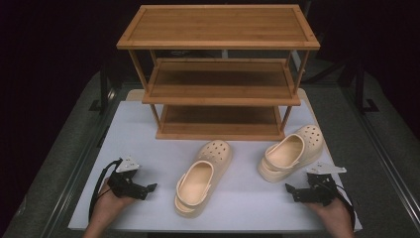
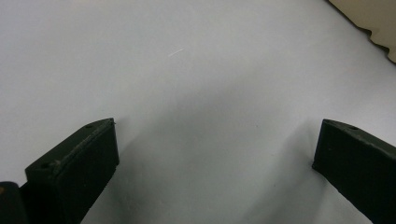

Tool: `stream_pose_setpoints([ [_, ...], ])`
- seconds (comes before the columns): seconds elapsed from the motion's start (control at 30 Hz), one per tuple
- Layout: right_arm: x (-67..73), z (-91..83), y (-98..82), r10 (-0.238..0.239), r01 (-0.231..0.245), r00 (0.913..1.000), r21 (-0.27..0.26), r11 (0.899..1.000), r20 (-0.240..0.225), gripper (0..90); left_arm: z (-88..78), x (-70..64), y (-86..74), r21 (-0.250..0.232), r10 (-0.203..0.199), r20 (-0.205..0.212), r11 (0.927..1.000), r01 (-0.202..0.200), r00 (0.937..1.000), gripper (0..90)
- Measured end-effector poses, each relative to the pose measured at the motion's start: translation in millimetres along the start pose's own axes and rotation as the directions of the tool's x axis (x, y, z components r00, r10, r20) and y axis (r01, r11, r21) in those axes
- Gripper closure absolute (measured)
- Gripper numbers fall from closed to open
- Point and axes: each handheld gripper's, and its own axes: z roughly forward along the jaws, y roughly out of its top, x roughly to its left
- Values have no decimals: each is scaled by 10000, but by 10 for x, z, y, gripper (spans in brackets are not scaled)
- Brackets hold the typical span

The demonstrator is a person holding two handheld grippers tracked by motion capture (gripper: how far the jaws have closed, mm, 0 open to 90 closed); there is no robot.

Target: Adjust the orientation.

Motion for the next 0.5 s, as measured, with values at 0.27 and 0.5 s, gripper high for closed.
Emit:
stream_pose_setpoints([
  [0.27, 8, 1, -5, -77, 77, 10000, -4, 10000, 50, 74, -8, 12, 0, -47, -58, 58, 10000, 59, 10000, 0],
  [0.5, 7, 2, -4, -61, 61, 10000, 3, 10000, 40, 74, -29, 19, 4, -106, -146, 25, 9998, 146, 9999, 0],
])
